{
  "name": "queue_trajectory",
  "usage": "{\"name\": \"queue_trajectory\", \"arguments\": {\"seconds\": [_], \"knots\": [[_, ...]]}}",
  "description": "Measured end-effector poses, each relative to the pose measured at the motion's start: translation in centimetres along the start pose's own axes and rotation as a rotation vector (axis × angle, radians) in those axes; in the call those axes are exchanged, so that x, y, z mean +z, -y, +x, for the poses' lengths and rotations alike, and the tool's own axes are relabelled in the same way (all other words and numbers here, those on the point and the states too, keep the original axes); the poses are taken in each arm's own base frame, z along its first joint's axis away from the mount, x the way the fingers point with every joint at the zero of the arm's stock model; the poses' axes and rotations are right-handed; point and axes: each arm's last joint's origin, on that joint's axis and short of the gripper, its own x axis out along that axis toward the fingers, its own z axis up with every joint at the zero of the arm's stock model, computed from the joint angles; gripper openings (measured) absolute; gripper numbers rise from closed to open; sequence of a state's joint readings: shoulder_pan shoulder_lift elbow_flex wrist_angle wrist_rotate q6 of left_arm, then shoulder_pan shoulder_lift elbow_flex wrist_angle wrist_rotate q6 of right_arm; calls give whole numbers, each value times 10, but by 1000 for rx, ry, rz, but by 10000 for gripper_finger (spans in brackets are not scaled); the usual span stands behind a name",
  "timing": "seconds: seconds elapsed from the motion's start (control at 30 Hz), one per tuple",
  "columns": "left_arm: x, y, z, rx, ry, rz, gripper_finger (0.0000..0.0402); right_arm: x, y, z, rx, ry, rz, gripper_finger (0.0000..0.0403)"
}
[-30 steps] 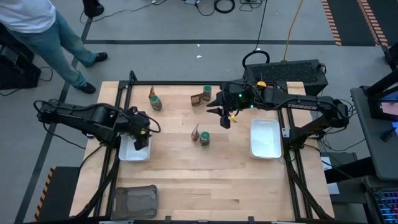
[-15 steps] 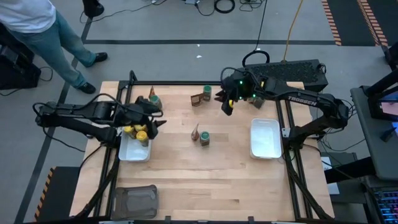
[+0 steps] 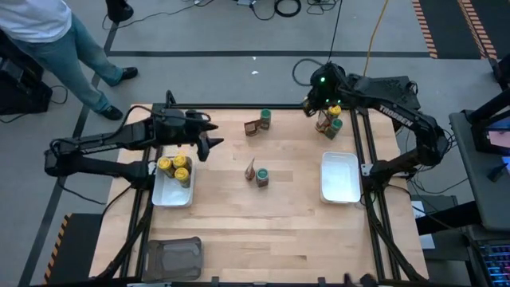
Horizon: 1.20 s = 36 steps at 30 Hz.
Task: Sort spices by type
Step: Put the yellow seasoning bottle into the left white bin
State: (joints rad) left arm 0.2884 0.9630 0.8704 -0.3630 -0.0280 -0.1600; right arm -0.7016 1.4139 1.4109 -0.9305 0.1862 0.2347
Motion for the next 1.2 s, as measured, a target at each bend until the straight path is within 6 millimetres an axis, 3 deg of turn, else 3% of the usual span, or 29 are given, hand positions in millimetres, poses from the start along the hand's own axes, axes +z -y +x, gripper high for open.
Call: {"name": "queue_trajectory", "arguments": {"seconds": [0.2,0.37,0.77,1.2], "knots": [[3,-11,0,-21,16,11,274,5,45,6,-144,-16,148,225],[4,-15,0,-28,16,10,274,5,64,22,-201,-73,195,238],[3,-15,0,-46,8,21,274,-6,84,87,-206,-363,233,238],[3,-15,0,-46,8,6,274,-24,93,109,-224,-456,244,238]]}}
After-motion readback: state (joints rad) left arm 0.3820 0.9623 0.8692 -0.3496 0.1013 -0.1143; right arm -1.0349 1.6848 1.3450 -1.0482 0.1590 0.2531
